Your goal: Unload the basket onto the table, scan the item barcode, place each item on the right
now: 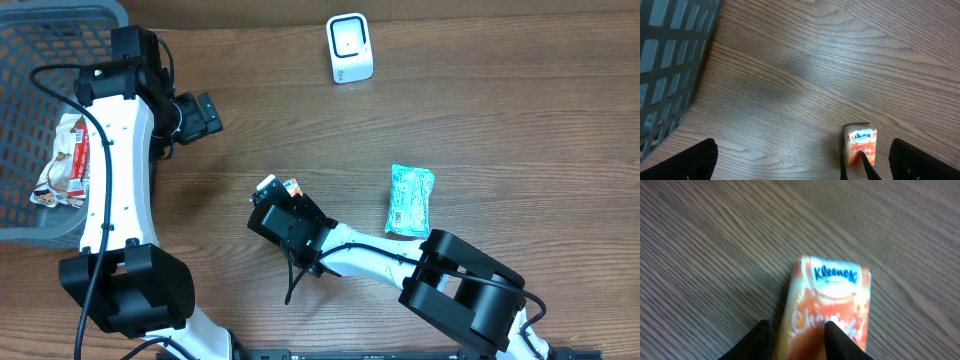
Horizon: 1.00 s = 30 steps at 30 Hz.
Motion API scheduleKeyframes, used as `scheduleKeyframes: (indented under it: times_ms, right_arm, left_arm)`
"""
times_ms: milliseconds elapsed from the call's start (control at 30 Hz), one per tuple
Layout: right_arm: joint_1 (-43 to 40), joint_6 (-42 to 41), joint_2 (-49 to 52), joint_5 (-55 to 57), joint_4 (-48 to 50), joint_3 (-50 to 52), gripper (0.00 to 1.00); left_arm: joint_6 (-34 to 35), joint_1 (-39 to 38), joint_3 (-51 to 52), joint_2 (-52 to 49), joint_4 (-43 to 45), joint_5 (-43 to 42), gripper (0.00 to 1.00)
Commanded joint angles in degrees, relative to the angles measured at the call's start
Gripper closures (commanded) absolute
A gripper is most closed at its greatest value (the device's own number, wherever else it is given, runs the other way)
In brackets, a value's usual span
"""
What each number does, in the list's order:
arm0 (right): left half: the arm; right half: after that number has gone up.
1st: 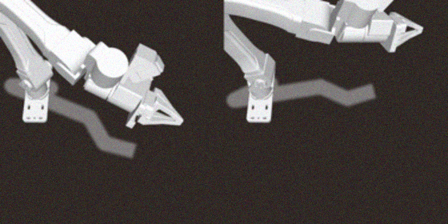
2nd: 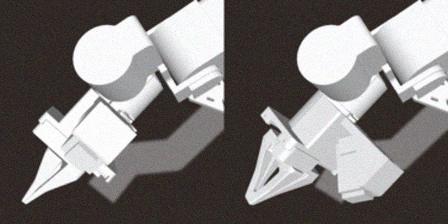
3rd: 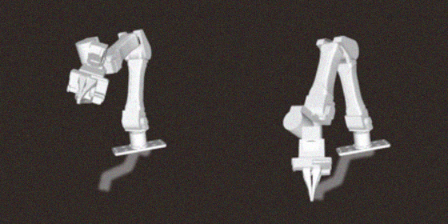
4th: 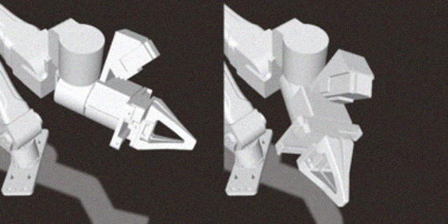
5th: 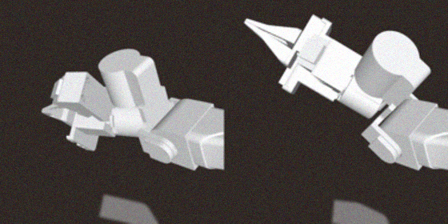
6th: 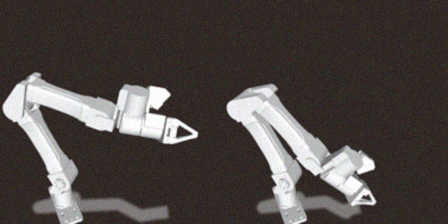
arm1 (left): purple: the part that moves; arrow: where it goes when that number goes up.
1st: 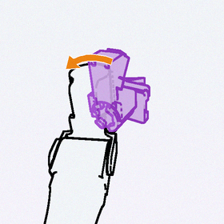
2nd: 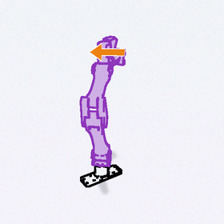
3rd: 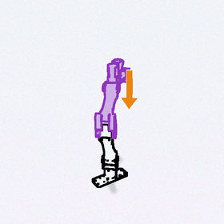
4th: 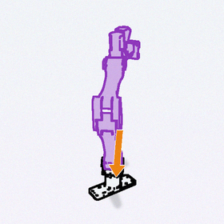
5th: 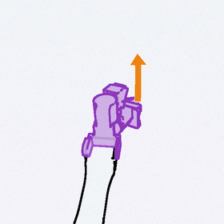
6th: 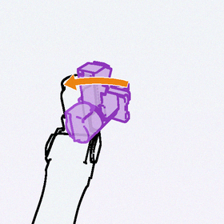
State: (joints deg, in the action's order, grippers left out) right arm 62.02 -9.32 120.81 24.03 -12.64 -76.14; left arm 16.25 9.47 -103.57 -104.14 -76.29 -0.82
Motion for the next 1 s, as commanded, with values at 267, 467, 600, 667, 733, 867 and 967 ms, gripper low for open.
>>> scheduleKeyframes:
  times_ms: [267, 467, 600, 667, 733, 867, 967]
  right_arm:
    - [0.28, -1.09, -1.18, -0.04, 3.98, -0.76, 0.60]
    - [0.11, -1.07, 0.55, 2.12, 3.54, -0.76, 0.62]
    - [-0.37, -0.90, 1.68, 2.32, 3.23, -0.76, 0.66]
    - [-0.48, -0.87, 2.16, 2.29, 2.89, -0.76, 0.66]
    - [-0.48, -0.90, 2.45, 2.03, 2.69, -0.76, 0.66]
    - [-0.24, -0.96, 2.54, -0.35, 2.27, -0.76, 0.65]
    - [-0.26, -0.96, 2.54, -0.33, 0.90, -0.76, 0.65]
  left_arm:
    - [-1.03, 0.15, -1.11, 1.88, 0.04, 0.15, 0.00]
    - [-1.03, 0.15, -1.11, 1.88, 0.04, 0.15, 0.00]
    - [-1.03, 0.15, -1.11, 1.88, 0.07, 0.15, 0.00]
    - [-1.03, 0.15, -1.11, 1.88, 0.04, 0.15, 0.00]
    - [-1.03, 0.15, -1.11, 1.88, 0.04, 0.15, 0.00]
    - [-1.03, 0.15, -1.11, 1.88, 0.07, 0.15, 0.00]
    - [-1.03, 0.15, -1.11, 1.88, 0.07, 0.15, 0.00]
